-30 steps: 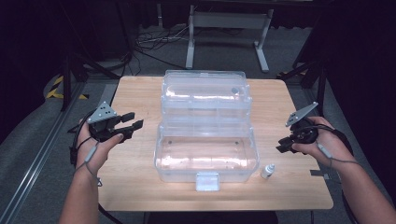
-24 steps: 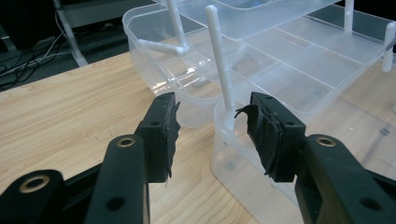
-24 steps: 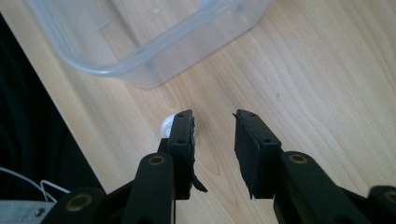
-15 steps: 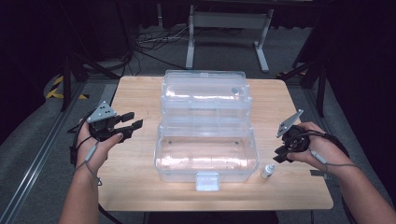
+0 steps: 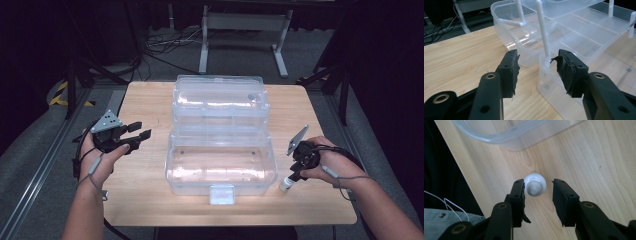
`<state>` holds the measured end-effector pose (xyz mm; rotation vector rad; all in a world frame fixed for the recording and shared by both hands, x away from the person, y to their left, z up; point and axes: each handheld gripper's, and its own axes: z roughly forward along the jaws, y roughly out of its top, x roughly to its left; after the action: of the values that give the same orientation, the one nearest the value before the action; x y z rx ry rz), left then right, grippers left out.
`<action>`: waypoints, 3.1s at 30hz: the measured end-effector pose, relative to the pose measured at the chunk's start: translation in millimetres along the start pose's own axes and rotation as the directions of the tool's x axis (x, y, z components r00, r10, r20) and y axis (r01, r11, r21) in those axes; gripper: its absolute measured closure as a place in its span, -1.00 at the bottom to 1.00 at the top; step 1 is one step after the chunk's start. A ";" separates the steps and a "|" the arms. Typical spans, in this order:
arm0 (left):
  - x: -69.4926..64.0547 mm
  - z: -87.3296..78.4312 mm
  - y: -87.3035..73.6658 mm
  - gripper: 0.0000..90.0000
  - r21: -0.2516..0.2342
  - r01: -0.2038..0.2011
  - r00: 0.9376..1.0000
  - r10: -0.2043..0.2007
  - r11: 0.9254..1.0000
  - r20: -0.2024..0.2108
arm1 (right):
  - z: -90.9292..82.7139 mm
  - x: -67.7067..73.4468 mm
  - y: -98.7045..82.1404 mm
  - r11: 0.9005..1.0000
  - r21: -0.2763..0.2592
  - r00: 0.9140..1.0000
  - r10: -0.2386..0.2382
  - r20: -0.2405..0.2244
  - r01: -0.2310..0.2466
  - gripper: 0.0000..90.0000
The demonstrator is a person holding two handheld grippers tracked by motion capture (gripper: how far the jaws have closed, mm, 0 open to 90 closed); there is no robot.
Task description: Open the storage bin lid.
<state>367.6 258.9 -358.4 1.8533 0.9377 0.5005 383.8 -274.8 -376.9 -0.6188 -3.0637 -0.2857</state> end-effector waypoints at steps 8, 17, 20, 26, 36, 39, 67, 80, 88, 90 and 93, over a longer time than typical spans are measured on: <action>0.5 -4.7 -3.3 0.14 -0.003 0.015 1.000 -0.015 1.000 -0.006 | 17.3 -1.6 3.0 0.999 0.044 1.000 -0.018 -0.013 0.019 0.38; 2.4 -7.7 -5.8 0.11 -0.003 0.030 0.999 -0.030 1.000 -0.013 | 26.5 -1.5 5.0 0.996 0.079 0.999 -0.033 -0.025 0.035 0.46; 2.5 -8.0 -5.9 0.11 -0.004 0.030 0.999 -0.030 1.000 -0.014 | 25.4 0.1 5.5 0.996 0.079 0.999 -0.042 -0.011 0.043 0.52; 3.1 -7.7 -6.0 0.11 -0.002 0.028 0.999 -0.028 1.000 -0.015 | 23.6 1.4 5.7 0.996 0.079 0.999 -0.045 0.000 0.045 0.59; 3.2 -8.0 -6.3 0.11 0.000 0.034 0.999 -0.034 0.999 -0.015 | 7.1 1.6 8.9 0.997 0.058 0.999 -0.050 0.011 0.050 0.59; 3.5 -7.7 -6.7 0.11 0.003 0.035 0.999 -0.035 0.999 -0.016 | 0.0 1.7 10.9 0.997 0.053 0.998 -0.054 0.013 0.053 0.59; 2.0 -5.0 -7.4 0.06 0.019 0.027 1.000 -0.027 0.999 -0.005 | -65.9 7.9 30.4 0.995 0.019 0.992 -0.098 0.073 0.097 0.59; 2.0 -3.4 -8.0 0.05 0.027 0.025 1.000 -0.025 0.999 -0.002 | -84.3 16.0 46.2 0.991 0.018 0.987 -0.130 0.090 0.129 0.59; 2.5 -3.1 -9.0 0.05 0.031 0.030 1.000 -0.030 0.999 0.000 | -90.2 24.0 61.1 0.986 0.016 0.982 -0.165 0.095 0.164 0.59; 2.8 -3.1 -9.2 0.05 0.032 0.031 1.000 -0.031 0.999 -0.001 | -90.8 27.0 66.1 0.983 0.015 0.979 -0.182 0.092 0.181 0.59; 3.1 -3.7 -9.3 0.05 0.028 0.033 0.999 -0.033 0.999 -0.002 | -89.8 31.4 73.3 0.980 0.021 0.976 -0.201 0.089 0.200 0.59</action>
<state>363.4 265.7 -365.2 1.8599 0.9798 0.4708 380.1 -212.4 -274.3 -0.3301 -3.2171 -0.2468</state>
